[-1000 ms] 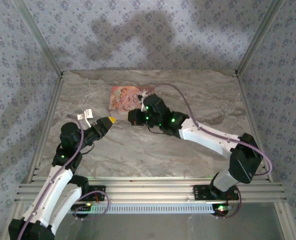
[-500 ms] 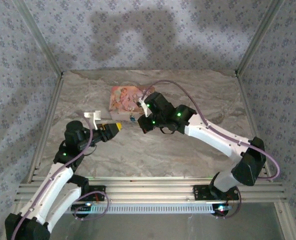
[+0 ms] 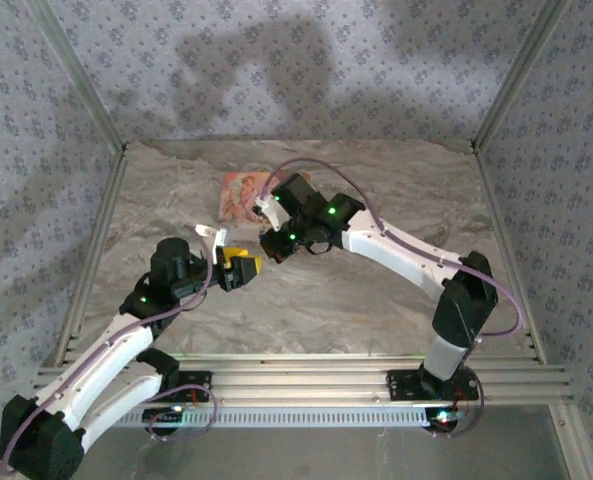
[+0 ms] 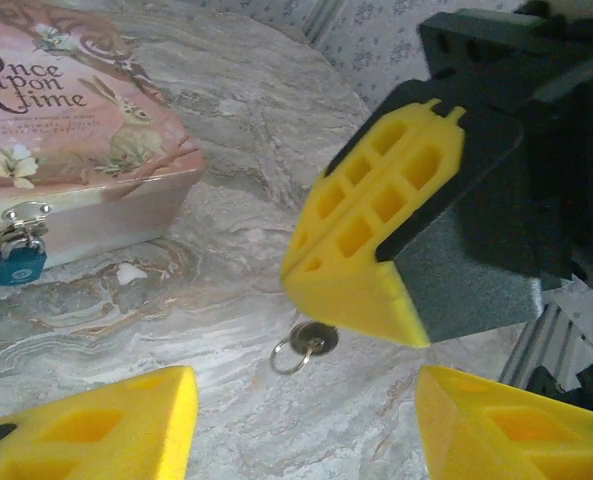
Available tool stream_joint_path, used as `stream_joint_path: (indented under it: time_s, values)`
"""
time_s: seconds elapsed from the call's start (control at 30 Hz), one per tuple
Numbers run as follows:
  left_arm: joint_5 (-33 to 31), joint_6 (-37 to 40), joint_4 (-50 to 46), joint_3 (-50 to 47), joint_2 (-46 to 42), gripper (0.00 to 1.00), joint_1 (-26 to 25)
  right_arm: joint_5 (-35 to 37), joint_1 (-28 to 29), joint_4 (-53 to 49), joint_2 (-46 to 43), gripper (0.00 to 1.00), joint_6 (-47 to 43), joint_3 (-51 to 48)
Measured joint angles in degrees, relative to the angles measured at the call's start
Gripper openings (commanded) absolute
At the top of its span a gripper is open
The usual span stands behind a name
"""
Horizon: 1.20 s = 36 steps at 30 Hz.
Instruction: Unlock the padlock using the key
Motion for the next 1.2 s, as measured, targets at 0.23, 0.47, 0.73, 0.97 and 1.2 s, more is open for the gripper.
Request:
stream_joint_path:
  time_s: [0.23, 0.47, 0.73, 0.97, 1.2]
  values:
    - [8.3, -1.1, 1.8, 5.0, 6.8, 0.55, 3.2, -4.2, -1.5, 0.2, -1.3, 0.0, 0.2, 1.1]
    - [20.6, -5.2, 11.2, 6.8, 19.6, 0.44, 4.5, -8.7, -5.5, 4.3, -5.1, 0.0, 2.9, -5.2]
    - [23.1, -5.6, 15.7, 8.1, 22.2, 0.4, 4.2, -11.0, -7.4, 7.1, -6.6, 0.0, 6.0, -7.1]
    - [23.1, -5.6, 17.8, 8.1, 24.1, 0.48, 3.5, -11.6, -8.0, 9.4, -8.0, 0.0, 8.9, -9.9]
    - [23.0, -5.1, 17.9, 8.1, 25.1, 0.53, 3.3, -11.3, -8.2, 9.7, -8.2, 0.0, 11.1, -10.5]
